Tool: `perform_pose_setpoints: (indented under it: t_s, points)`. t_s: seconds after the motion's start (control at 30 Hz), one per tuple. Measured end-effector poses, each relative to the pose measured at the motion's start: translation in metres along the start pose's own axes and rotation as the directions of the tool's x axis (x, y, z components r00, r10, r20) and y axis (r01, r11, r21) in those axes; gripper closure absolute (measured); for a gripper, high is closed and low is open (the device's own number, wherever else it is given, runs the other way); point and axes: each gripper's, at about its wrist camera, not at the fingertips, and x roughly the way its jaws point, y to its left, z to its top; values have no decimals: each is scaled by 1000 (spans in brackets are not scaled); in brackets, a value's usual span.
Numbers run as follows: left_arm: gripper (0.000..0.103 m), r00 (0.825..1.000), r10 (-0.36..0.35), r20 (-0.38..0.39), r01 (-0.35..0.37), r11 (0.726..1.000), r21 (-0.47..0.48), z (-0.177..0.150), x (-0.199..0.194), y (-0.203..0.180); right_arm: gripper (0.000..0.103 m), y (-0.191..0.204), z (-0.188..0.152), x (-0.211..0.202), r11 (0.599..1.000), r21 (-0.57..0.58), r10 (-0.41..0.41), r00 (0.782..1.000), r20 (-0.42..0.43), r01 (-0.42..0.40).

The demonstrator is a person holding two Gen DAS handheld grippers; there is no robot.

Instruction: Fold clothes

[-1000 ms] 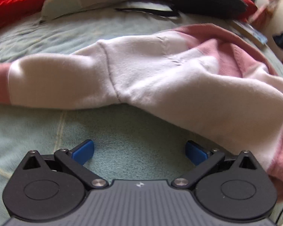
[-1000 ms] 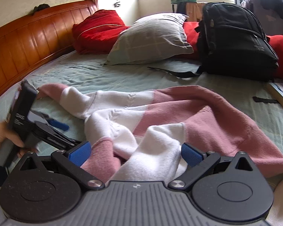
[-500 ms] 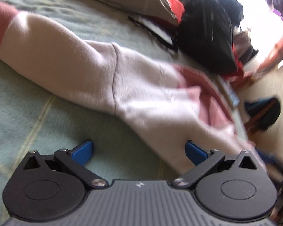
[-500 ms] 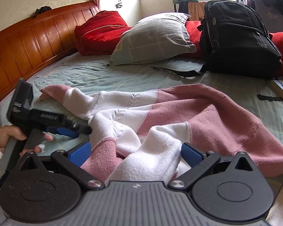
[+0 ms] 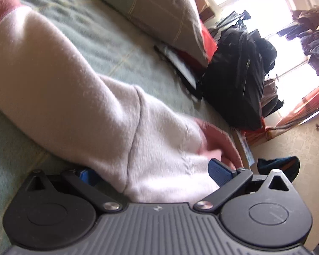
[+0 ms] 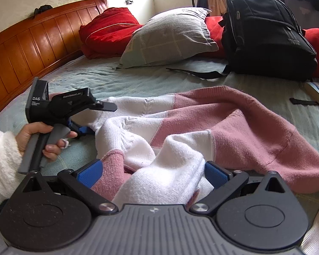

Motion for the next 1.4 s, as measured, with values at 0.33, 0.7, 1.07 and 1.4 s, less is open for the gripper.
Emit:
perform_pose_setpoints:
  t_s: [0.33,0.7,1.07,1.4]
  points:
    - [73,988,15,153,21,972,-232,-8,-20,46,0,-10,-5,-1,1000,22,-17,1000,-6,17]
    - [88,957,221,191,-233,971,46,27,-1,-10,0,-5,-2,-11,1000,7,-24,1000,16,24]
    - [91,906,285,313,-360,908,213,120,4,-59,0,-14,5,-21,994,28,-104,994,30,103]
    - [81,924,323,204,-370,889,270,97,10,-44,0,-13,2,-16,992,42,-116,993,10,116]
